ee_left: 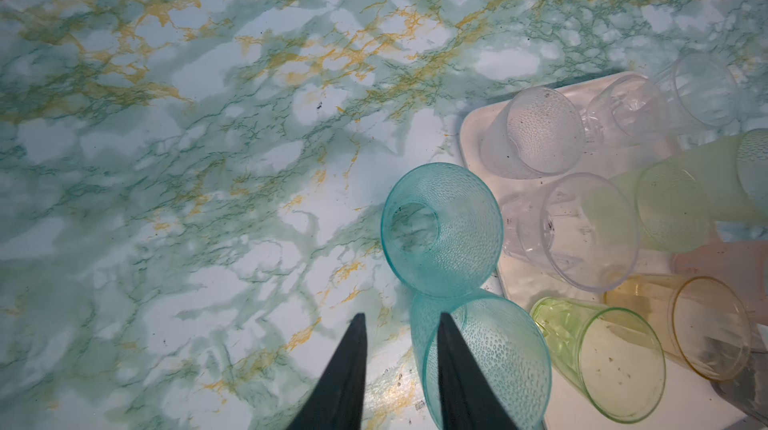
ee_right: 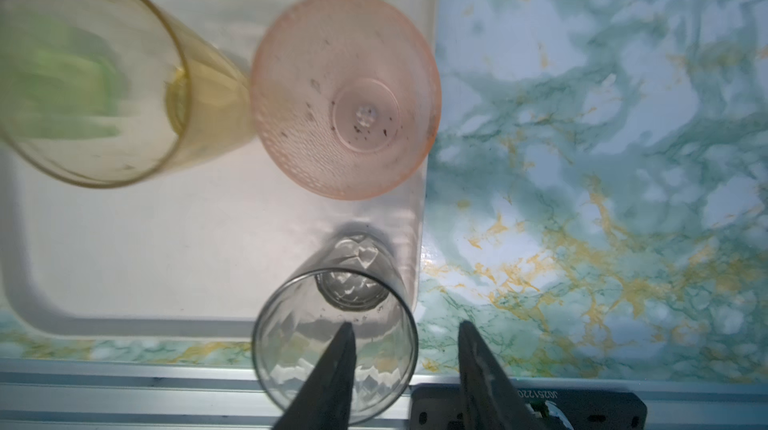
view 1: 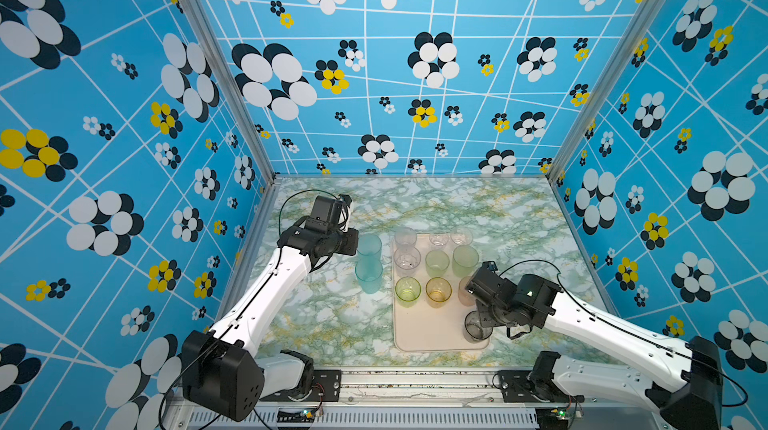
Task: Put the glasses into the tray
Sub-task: 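Carry the dark grey glass with the right gripper to the tray's near corner and release, then close the left gripper on the teal dimpled glass beside the tray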
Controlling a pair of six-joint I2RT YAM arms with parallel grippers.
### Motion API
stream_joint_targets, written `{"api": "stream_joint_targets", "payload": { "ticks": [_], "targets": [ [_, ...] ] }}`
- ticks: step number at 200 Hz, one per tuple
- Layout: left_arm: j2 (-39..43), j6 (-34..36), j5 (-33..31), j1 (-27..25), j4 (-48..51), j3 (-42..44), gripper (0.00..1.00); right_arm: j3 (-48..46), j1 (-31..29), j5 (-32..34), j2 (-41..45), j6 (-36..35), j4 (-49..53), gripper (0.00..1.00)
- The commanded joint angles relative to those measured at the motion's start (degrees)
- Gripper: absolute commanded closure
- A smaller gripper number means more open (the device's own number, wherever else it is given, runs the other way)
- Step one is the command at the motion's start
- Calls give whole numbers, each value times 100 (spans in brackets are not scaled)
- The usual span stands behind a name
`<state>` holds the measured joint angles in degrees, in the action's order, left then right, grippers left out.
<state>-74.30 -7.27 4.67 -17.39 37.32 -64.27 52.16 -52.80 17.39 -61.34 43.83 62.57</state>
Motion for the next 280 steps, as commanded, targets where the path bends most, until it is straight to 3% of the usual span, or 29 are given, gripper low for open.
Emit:
{"api": "stream_joint_targets", "payload": {
  "ticks": [1,52,168,223,252,280],
  "targets": [
    [-314,103,9,72,200,-157,67,470,77,405,111,-296,380,56],
    [-991,172,45,107,58,-371,68,1039,218,670,70,-647,515,56],
    [-1891,374,13,139,-45,-792,79,836,430,643,289,-692,528,56],
    [-2116,454,-142,140,-8,-954,95,750,477,661,415,-711,520,56],
    [-2026,481,-306,139,-64,-978,97,685,491,673,508,-704,502,56],
    [-1406,489,-489,122,-151,-988,98,679,499,696,578,-718,452,56]
  ]
}}
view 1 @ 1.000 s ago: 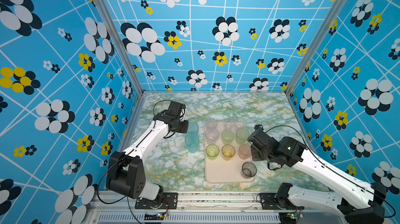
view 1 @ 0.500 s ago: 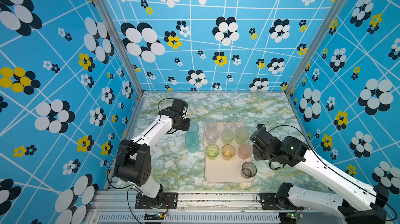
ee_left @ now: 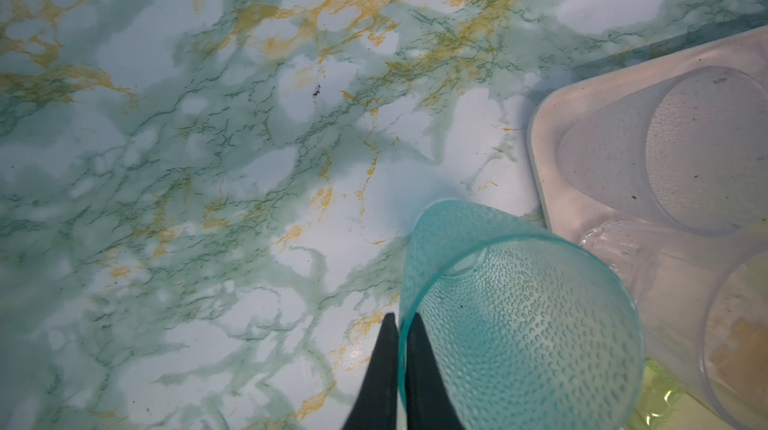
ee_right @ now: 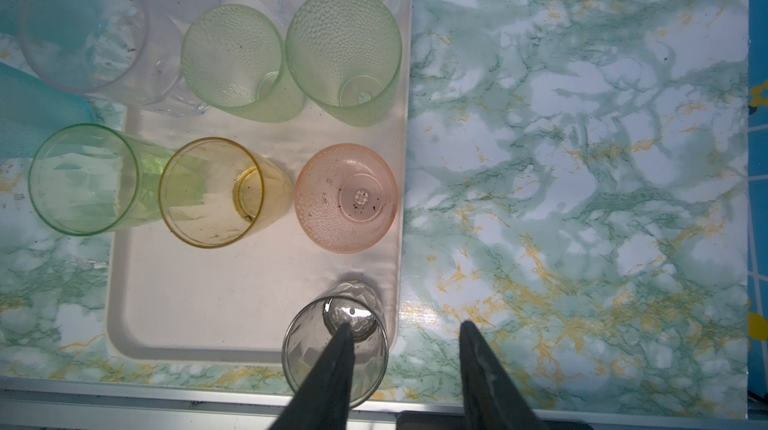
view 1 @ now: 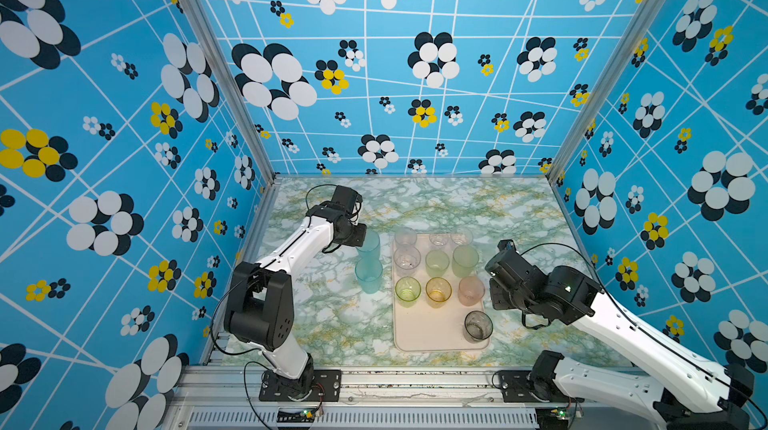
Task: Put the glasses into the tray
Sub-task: 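Close the left gripper on the teal dimpled glass beside the tray, then carry the teal glass with the left gripper onto the tray's near end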
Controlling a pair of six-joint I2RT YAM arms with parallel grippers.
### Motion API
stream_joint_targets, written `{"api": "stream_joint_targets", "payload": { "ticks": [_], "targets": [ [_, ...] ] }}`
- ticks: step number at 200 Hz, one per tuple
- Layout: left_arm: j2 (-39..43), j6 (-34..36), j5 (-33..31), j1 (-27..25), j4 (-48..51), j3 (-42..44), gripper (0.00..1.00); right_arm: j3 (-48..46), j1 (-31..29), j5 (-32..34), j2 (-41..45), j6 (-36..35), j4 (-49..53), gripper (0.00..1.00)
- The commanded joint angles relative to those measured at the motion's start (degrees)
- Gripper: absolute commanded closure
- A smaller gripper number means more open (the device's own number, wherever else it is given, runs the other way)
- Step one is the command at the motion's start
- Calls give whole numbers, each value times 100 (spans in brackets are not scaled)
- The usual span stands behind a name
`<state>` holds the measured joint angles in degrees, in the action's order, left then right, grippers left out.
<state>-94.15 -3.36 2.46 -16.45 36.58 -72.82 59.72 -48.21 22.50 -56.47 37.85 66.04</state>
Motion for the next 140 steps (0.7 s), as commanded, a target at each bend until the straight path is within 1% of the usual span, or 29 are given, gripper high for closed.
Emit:
{"api": "stream_joint_targets", "payload": {
  "ticks": [1,28,46,57,83,103,124,140],
  "targets": [
    [607,102,-270,32,-79,-135,98,-76,40,184,96,-119,99,56],
    [1437,157,-410,-98,173,-345,98,-67,70,195,86,-188,-66,56],
    [1934,207,-437,-325,627,-593,98,-12,86,193,7,-287,-211,56],
    [2207,230,-424,-571,970,-779,98,70,105,202,-67,-383,-341,56],
    [2720,249,-492,-1431,1790,-1094,98,305,231,213,-255,-668,-717,56],
    [2831,144,-618,-2176,2439,-1215,98,405,492,46,-379,-846,-1093,56],
    [2744,-107,-728,-2991,2947,-1054,98,511,803,-206,-450,-969,-1435,56],
    [2616,-359,-913,-3533,3046,-749,98,541,972,-343,-462,-1032,-1579,56]
  ]
}}
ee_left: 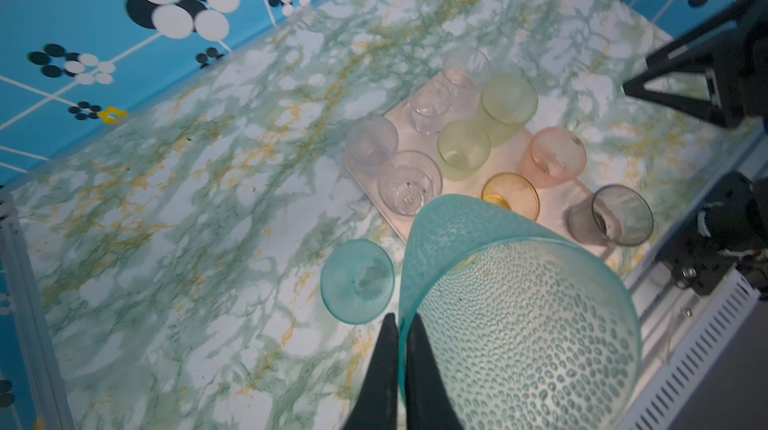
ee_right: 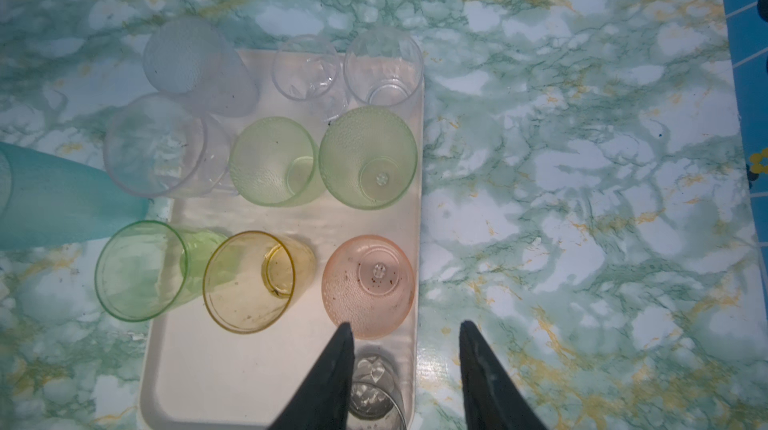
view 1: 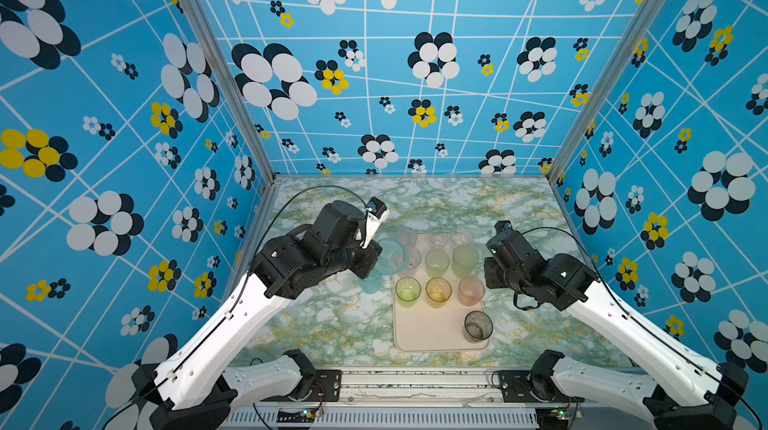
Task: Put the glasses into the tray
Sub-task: 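Carry the teal glass with the left gripper onto the tray's near end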
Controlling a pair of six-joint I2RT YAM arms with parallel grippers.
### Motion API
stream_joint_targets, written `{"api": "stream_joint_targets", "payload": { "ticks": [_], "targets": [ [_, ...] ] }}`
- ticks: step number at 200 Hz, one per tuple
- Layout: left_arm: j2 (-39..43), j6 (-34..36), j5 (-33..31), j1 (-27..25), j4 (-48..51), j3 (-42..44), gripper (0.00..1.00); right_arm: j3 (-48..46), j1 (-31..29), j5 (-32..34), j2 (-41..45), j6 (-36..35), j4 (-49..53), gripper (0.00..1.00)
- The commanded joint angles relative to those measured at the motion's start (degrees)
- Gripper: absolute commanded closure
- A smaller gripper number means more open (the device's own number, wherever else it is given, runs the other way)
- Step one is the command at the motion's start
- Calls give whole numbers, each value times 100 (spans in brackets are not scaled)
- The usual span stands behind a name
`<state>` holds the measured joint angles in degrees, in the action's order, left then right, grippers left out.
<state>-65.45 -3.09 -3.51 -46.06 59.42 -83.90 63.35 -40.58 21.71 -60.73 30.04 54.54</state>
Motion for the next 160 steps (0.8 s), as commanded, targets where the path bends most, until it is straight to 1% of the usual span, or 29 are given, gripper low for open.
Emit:
{"api": "stream_joint_targets", "payload": {
  "ticks": [1,25,48,61,90,119,144,160],
  "targets": [
    [-260,-398,-321,-597,754,384,98,178,217,-269,-35,-257,-437,56],
    [-436,-661,-128,-1032,353,926,98,212,331,-411,-35,-304,-515,56],
    [-726,-771,66,-1380,3,1108,98,230,362,-440,-53,-332,-488,56],
    [-935,-793,230,-1486,-150,1210,98,226,363,-457,-45,-341,-478,56],
    [-1283,-867,352,-1537,-219,1443,98,206,375,-458,-22,-350,-453,56],
    [-1365,-924,432,-1546,-273,1568,99,187,392,-461,-6,-366,-440,56],
    [-1269,-1008,676,-1572,-976,1762,98,161,403,-462,-8,-368,-466,56],
    [-1346,-981,699,-1581,-1154,1664,99,114,411,-470,-1,-359,-494,56]
  ]
}}
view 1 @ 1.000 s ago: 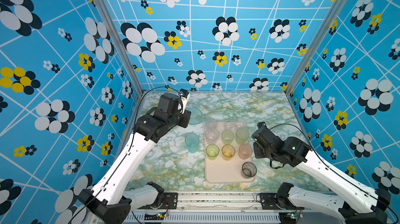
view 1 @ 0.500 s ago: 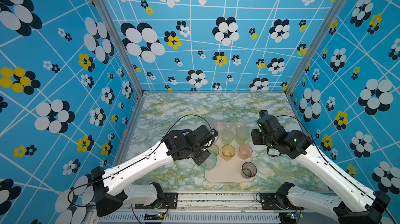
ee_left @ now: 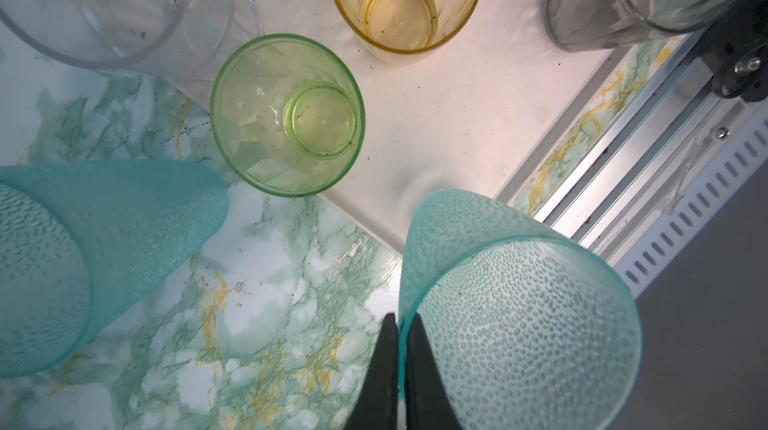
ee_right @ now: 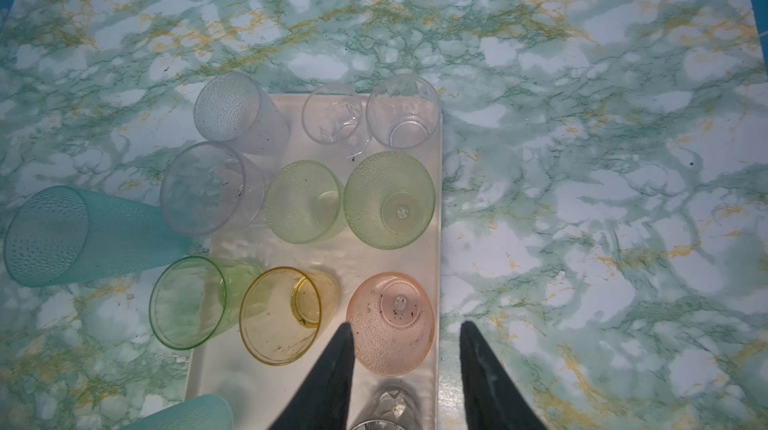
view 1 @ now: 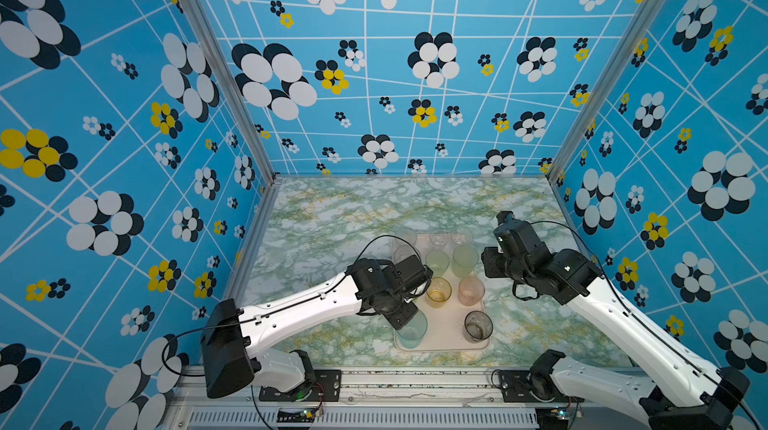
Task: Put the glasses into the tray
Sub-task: 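Carry the teal glass with the left gripper onto the tray's near end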
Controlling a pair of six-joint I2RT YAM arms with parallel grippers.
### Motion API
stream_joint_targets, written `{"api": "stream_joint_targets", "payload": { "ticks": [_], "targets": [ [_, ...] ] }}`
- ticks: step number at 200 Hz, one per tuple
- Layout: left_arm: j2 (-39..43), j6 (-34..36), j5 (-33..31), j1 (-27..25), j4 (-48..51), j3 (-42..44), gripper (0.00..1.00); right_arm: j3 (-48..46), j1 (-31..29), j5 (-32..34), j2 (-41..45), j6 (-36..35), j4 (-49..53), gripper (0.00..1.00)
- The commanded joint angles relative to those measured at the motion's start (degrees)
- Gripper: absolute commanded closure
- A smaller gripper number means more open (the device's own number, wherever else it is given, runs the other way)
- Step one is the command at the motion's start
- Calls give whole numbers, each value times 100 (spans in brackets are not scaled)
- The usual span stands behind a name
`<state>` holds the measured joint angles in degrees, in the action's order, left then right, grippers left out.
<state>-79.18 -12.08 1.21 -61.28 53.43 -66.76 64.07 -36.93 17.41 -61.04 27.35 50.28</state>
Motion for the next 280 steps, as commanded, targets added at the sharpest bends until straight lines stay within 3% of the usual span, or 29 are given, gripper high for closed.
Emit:
{"api": "stream_joint_targets", "payload": {
  "ticks": [1,120,235,248,267,280],
  "targets": [
    [17,-75,233,-60,-563,-57,99,56,46,-42,30,-90,-65,56],
    [-1653,746,302,-168,-286,-1454,98,-16,150,-106,101,-151,-89,56],
    [-2126,803,-42,-331,-445,-1542,95,-113,303,-212,174,-257,-98,56],
    [-2145,795,-50,-342,-434,-1542,93,-122,300,-212,193,-256,-98,56],
    [-2097,786,-131,-360,-410,-1550,79,-136,309,-225,206,-256,-98,55],
    [-1996,777,-221,-366,-406,-1557,75,-140,310,-238,206,-257,-115,56]
  ]
}}
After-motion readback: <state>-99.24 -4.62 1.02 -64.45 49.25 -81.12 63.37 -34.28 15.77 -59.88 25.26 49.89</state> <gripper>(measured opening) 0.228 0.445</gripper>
